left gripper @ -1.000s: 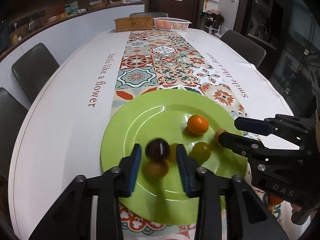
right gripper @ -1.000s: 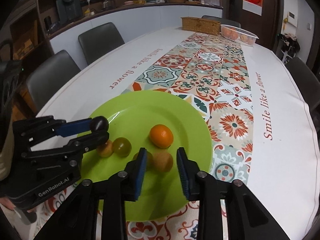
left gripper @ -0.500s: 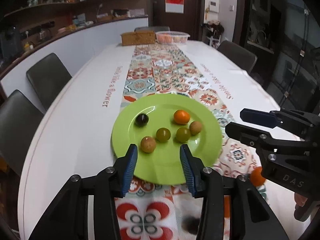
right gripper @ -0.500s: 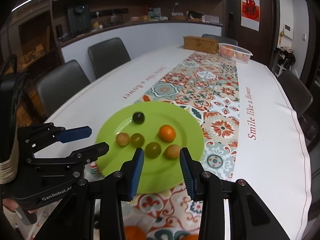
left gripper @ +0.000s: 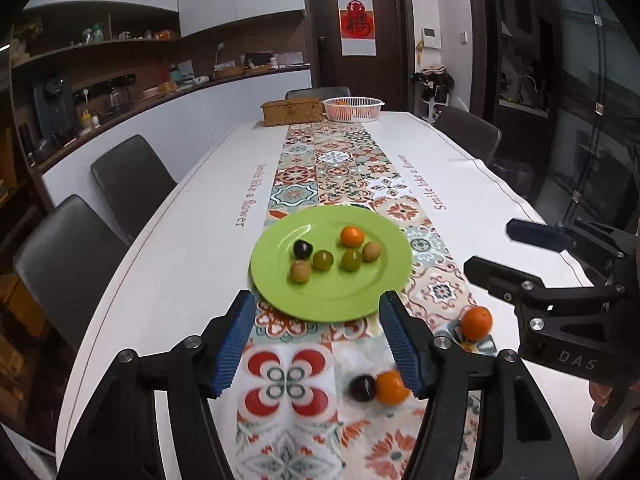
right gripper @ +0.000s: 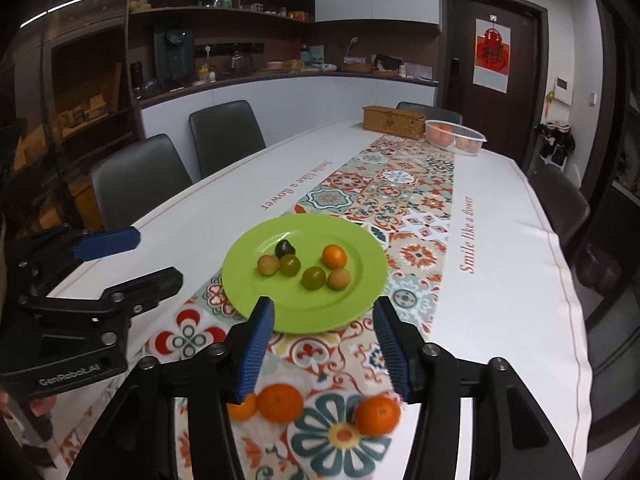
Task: Organize fruits
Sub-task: 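Withdraw both tools from the plate back toward the oranges, then grasp a small orange with the left tool while the right tool grasps a large orange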
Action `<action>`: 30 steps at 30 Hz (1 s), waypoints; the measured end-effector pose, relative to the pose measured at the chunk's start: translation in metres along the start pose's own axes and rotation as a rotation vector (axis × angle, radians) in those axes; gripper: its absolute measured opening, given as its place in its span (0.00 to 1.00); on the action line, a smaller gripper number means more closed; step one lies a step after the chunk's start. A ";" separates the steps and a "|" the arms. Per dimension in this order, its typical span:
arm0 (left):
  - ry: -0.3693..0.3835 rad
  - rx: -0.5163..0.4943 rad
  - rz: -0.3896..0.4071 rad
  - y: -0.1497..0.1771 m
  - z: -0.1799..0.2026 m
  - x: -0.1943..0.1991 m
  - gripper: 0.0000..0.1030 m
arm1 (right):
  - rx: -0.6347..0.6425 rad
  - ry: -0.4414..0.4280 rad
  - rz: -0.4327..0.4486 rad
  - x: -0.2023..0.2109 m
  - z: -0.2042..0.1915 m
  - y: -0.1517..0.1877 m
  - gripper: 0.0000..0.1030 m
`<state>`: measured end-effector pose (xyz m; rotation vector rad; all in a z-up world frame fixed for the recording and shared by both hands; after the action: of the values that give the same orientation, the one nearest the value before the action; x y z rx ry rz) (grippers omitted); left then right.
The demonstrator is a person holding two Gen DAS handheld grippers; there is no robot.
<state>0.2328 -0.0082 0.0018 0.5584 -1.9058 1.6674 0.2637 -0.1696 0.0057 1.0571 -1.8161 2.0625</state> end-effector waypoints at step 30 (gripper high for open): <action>0.055 0.107 -0.131 0.084 0.047 -0.020 0.67 | -0.011 0.031 -0.114 0.006 0.029 0.079 0.68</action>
<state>0.1890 -0.0428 -0.0795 0.6576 -1.7112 1.6894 0.2247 -0.2161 -0.0524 1.0929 -1.7095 1.9894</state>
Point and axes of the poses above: each gripper's, at about its wrist camera, not at the fingertips, and x roughly against the way its jaws point, z to its right, y to its underside, the point moved 5 cm from there along -x, roughly the way its jaws point, and after that the axes turned 1 degree about -y, right-handed, at the moved point
